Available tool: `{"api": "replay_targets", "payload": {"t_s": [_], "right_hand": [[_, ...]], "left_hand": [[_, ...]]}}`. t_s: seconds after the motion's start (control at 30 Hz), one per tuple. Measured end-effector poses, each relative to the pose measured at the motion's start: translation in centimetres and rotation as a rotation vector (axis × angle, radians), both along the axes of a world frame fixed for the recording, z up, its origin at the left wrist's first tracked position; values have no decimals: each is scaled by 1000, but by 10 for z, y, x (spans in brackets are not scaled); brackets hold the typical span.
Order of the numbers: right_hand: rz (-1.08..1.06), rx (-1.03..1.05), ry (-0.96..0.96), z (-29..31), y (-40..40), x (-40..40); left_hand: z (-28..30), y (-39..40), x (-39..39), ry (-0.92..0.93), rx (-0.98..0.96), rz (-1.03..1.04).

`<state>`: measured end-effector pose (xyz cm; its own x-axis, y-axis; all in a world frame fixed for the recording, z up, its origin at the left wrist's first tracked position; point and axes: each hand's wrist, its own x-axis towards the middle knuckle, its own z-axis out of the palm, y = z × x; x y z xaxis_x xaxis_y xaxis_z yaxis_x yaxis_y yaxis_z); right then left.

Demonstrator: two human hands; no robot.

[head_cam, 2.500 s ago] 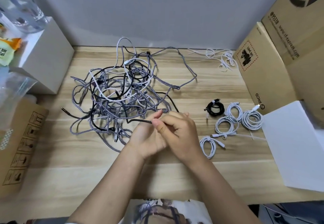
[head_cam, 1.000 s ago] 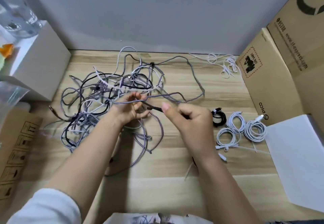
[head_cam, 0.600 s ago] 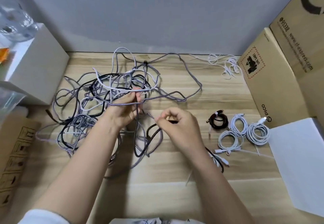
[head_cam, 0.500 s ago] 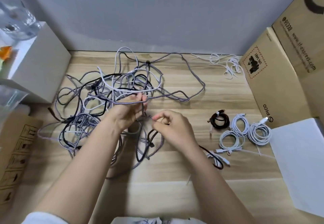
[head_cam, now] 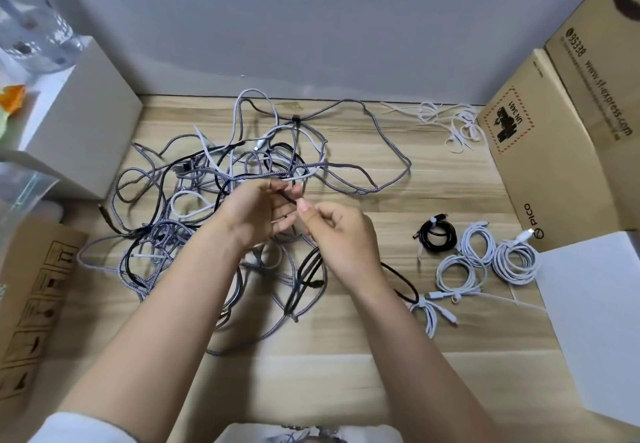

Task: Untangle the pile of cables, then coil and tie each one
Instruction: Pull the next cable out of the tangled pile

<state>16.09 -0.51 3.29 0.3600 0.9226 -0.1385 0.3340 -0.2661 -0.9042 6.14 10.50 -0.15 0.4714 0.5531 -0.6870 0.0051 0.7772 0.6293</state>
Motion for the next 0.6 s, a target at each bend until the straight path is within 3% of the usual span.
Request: {"api": "replay_targets", "payload": {"t_s": [0.17,0.33,0.43,0.6], "right_hand": [[18,273,84,45,-22,3],[26,511,398,72,-42,8],[-4,401,327,55,-36,15],[-8,-49,170,7,-22,12]], "left_hand": [[-6,5,1,-127,63,222],[-6,8,4,-112,172,316],[-4,-5,-2,-83,210,223],[-4,-30,-17,-20,292,8]]}}
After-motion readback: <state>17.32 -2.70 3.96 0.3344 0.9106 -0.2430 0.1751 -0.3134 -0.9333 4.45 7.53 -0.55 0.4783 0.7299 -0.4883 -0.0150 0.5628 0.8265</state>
